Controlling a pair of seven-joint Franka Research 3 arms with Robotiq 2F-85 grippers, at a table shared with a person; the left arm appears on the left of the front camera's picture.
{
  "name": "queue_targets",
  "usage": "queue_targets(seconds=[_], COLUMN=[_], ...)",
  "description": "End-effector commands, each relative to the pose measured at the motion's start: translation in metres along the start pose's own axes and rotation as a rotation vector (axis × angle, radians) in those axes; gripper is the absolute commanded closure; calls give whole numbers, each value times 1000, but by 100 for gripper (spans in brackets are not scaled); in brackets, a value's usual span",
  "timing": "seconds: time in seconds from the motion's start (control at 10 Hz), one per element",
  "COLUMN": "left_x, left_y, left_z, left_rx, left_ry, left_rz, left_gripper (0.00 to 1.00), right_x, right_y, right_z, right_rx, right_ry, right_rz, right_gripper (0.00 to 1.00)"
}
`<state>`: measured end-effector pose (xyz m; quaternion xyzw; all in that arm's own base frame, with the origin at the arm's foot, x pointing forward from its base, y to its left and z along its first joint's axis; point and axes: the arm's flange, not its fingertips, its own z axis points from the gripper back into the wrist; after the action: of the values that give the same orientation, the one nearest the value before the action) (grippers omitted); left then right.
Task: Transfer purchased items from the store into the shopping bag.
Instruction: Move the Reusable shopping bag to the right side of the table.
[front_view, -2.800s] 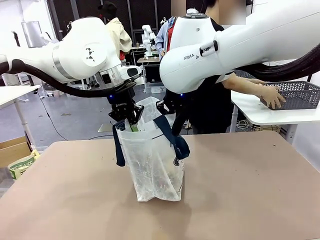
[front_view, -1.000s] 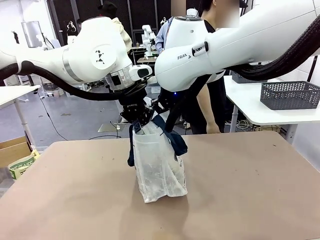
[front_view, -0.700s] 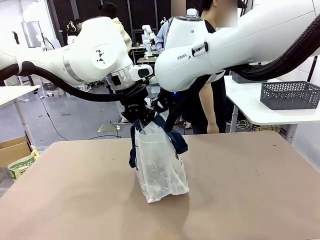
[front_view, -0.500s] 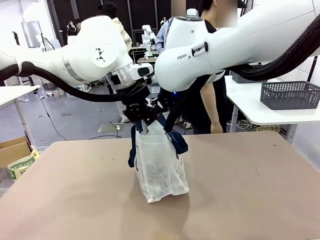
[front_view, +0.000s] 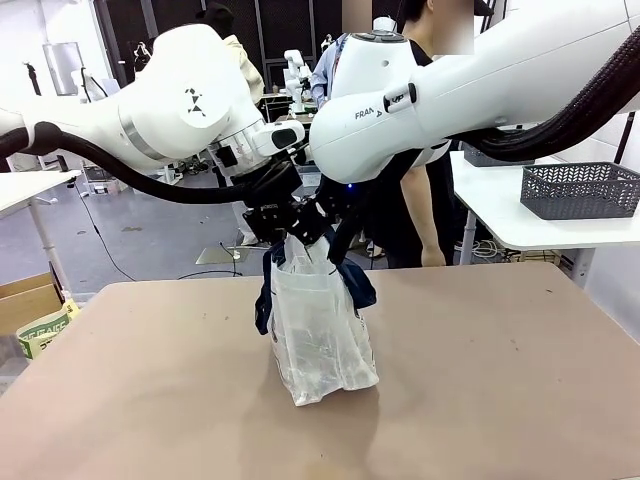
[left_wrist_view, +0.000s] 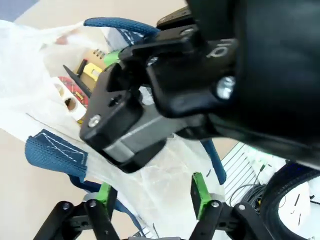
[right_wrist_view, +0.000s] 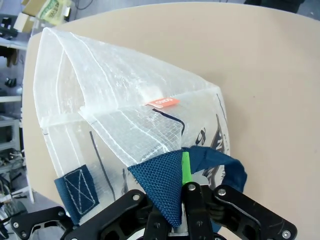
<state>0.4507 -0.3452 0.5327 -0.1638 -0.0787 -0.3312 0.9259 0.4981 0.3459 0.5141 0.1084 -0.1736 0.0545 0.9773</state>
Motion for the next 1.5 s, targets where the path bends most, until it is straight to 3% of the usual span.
queue_targets(seconds=[0.0, 0.9, 1.4], left_x=[-14, -25, -23], left_y=[-2, -7, -4], left_z=[0, 17, 12], left_rx=[-59, -131, -147], left_ry=[-10, -123, -102], left_rz=[-55, -48, -43], left_gripper=[0, 0, 0], right_x=[4, 4, 4], right_y=[-2, 0, 2], right_z=[-2, -6, -9], right_rx=[38, 34, 40], right_ry=[-11, -2, 0], right_rz=[11, 18, 27], right_gripper=[100, 100, 100])
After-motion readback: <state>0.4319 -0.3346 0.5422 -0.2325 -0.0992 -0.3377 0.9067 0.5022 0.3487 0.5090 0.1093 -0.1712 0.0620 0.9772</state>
